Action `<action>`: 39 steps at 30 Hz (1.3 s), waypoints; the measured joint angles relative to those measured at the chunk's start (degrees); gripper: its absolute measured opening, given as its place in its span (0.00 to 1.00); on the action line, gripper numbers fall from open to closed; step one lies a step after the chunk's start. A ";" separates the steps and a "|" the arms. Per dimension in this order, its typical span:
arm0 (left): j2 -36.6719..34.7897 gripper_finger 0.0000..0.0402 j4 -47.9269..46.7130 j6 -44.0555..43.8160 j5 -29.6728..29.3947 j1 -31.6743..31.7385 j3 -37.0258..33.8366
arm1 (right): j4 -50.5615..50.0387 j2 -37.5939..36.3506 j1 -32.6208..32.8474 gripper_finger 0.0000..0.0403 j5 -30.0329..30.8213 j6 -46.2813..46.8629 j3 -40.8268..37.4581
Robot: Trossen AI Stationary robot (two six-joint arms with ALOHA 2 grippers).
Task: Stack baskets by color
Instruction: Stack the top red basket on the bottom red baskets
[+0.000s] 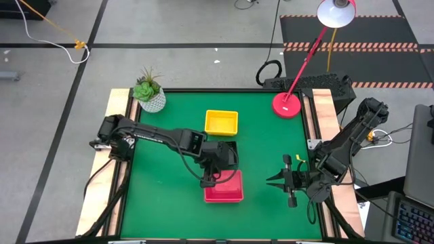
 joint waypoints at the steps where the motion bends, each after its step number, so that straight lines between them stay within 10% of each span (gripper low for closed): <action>1: -0.09 0.01 0.10 -0.13 0.15 0.00 0.00 | 0.00 0.00 0.00 0.12 0.00 0.00 0.00; 39: 6.33 0.04 0.28 -1.37 1.06 -0.68 -0.07 | 0.04 0.03 0.00 0.12 -0.04 0.04 -0.04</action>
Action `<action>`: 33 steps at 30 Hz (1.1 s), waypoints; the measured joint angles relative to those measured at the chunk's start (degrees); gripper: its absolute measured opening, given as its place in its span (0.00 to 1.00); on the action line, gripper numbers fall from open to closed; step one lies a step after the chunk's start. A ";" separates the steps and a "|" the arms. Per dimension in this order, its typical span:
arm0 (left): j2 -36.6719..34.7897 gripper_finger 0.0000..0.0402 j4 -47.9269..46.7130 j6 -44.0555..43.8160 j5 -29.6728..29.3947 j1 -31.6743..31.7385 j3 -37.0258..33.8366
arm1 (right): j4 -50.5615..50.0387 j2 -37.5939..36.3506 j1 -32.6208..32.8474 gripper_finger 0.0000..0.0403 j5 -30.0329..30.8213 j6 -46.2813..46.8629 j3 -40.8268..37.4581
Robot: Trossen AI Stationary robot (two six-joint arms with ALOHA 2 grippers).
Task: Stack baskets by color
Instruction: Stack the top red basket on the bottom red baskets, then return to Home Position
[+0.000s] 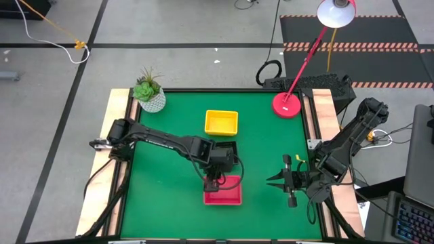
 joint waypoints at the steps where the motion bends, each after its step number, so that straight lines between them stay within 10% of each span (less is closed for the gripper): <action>1: 0.00 0.04 -0.01 0.00 -0.16 0.00 0.00 | 0.02 -0.01 0.00 0.12 0.00 0.00 0.00; 25: -3.00 0.23 1.38 -0.69 -5.65 -0.06 0.05 | 0.02 -0.01 0.00 0.12 0.02 0.14 0.00; 33: -10.98 0.23 1.90 2.51 -15.56 -2.48 0.09 | 0.59 0.01 -0.13 0.12 1.77 0.81 0.00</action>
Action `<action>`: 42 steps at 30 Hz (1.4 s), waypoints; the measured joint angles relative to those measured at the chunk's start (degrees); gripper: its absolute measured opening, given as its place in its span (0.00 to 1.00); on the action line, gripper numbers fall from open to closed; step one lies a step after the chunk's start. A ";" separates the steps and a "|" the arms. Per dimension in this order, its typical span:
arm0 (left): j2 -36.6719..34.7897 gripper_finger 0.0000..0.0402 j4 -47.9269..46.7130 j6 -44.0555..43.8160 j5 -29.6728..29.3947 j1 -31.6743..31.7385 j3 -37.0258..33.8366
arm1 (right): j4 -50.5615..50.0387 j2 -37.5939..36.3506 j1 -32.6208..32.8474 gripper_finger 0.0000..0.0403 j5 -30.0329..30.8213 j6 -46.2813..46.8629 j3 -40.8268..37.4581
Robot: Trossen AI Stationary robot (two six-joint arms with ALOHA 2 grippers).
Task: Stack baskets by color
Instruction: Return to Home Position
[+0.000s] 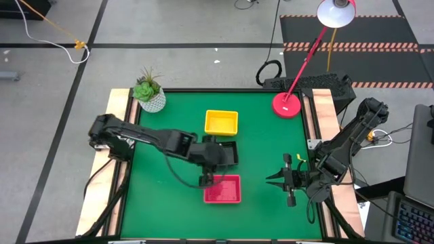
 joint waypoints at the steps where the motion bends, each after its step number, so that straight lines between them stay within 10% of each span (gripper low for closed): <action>1: -1.18 0.23 0.07 0.26 -1.69 -0.50 0.00 | -0.10 0.00 -0.04 0.12 0.02 -0.17 0.00; 10: -12.19 0.02 7.98 4.87 -7.18 -2.63 -8.60 | 0.32 -1.26 -0.97 0.07 0.05 -3.86 0.00; 28: -40.33 0.01 32.48 5.92 -10.72 -1.19 -43.06 | -2.49 -14.62 -5.27 0.00 -0.53 -19.99 0.00; 42: -53.29 0.01 43.71 10.34 -7.26 3.26 -61.18 | 10.85 -26.20 -14.05 0.00 -15.88 -27.52 -14.16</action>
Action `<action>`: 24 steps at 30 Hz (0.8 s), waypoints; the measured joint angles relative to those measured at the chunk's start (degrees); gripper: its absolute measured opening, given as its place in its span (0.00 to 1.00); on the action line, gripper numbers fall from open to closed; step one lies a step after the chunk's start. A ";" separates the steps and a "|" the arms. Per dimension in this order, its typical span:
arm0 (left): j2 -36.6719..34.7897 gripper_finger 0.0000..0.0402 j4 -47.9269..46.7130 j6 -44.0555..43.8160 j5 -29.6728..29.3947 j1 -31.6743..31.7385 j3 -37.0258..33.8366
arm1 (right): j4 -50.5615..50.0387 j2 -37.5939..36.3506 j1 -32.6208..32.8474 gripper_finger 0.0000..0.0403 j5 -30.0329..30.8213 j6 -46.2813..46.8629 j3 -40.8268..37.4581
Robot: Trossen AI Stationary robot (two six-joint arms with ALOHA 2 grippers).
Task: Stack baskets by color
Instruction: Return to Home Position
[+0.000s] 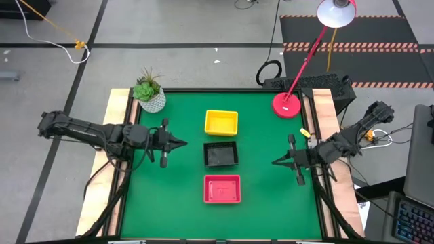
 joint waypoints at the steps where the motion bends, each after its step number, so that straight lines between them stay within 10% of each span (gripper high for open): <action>1: -0.47 0.01 1.34 0.71 1.18 0.35 -1.18 | 1.30 -0.92 -0.86 0.00 -1.59 -0.06 -1.39; 24: -4.93 0.02 17.71 1.46 10.54 9.63 -16.93 | 17.02 -12.07 -16.09 0.00 -19.98 -2.49 -21.82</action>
